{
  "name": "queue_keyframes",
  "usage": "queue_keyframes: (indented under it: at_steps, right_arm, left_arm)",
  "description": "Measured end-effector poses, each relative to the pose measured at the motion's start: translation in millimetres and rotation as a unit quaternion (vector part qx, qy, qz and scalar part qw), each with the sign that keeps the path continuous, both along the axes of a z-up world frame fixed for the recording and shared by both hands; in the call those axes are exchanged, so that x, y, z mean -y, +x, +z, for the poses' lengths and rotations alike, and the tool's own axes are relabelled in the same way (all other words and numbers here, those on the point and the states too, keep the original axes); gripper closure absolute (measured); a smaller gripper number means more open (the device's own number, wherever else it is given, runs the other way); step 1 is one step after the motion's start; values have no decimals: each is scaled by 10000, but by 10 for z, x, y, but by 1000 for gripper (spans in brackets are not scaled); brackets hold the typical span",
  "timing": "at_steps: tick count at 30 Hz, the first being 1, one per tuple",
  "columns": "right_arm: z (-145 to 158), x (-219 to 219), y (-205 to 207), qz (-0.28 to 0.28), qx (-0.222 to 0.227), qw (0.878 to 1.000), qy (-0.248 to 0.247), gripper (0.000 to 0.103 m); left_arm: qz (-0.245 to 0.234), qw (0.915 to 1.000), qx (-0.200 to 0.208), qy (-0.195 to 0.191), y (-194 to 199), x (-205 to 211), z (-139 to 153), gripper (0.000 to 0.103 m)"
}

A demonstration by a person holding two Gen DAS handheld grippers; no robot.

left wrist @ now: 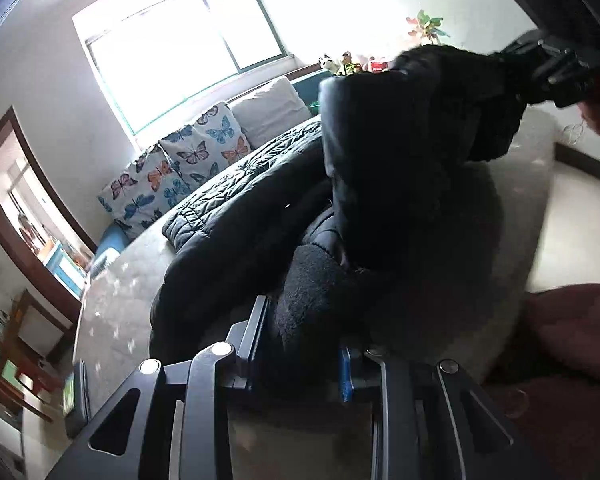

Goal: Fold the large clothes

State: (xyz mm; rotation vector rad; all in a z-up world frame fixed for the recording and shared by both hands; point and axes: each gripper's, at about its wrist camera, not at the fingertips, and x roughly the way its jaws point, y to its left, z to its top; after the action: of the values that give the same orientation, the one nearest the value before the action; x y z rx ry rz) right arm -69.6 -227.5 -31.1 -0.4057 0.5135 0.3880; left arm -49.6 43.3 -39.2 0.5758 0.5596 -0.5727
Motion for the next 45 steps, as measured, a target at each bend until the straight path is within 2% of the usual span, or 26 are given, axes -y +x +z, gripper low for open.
queue_keyframes:
  at_steps: [5,7,11,15,18,22,26,28,30,36,41,45]
  right_arm:
    - [32,-100,-493,330,-188,9992,-116,84]
    - [91,-131,-562,407,-290,9987,-121,84]
    - [259,-166,-368,436,-290,9985,-161,84]
    - [489,-131,2,403,-350,9986,53,84]
    - [705,-117,329,353,-289,9989,119,84]
    - [977,-49,836,217,-198,9994,197,84]
    - [1139,58,1574,-97,-357,9989,278,84]
    - [1145,111,1990,-311,-417,9982,302,84]
    - [1106,166,2287,-512,-510,9968,336,84]
    - [856,407,3258,-1045,-1037,9861,765,84]
    - [537,589,3726,-1419,-1395,9755,943,84]
    - [263,772,3933,-1673,-1693,9646,1135,84]
  left_arm:
    - [8,9987,-260,-430,-582,-251,212,72]
    - [34,9987,-260,-441,-688,-299,255,72]
    - [153,9984,-232,-484,-558,-261,358,72]
    - [275,9974,-153,-645,-263,-185,554,72]
    - [366,9969,30,-693,79,-125,802,73]
    - [489,9968,272,-565,744,65,1120,73]
    - [714,9965,161,-410,1513,289,1233,73]
    - [851,9959,-18,-304,1937,410,1204,73]
    - [953,9948,-217,-276,2193,517,1216,74]
    - [1303,9879,-834,-95,3349,762,953,74]
    - [1435,9835,-1072,239,3969,966,492,73]
    - [1430,9825,-1050,563,4233,1058,71,71]
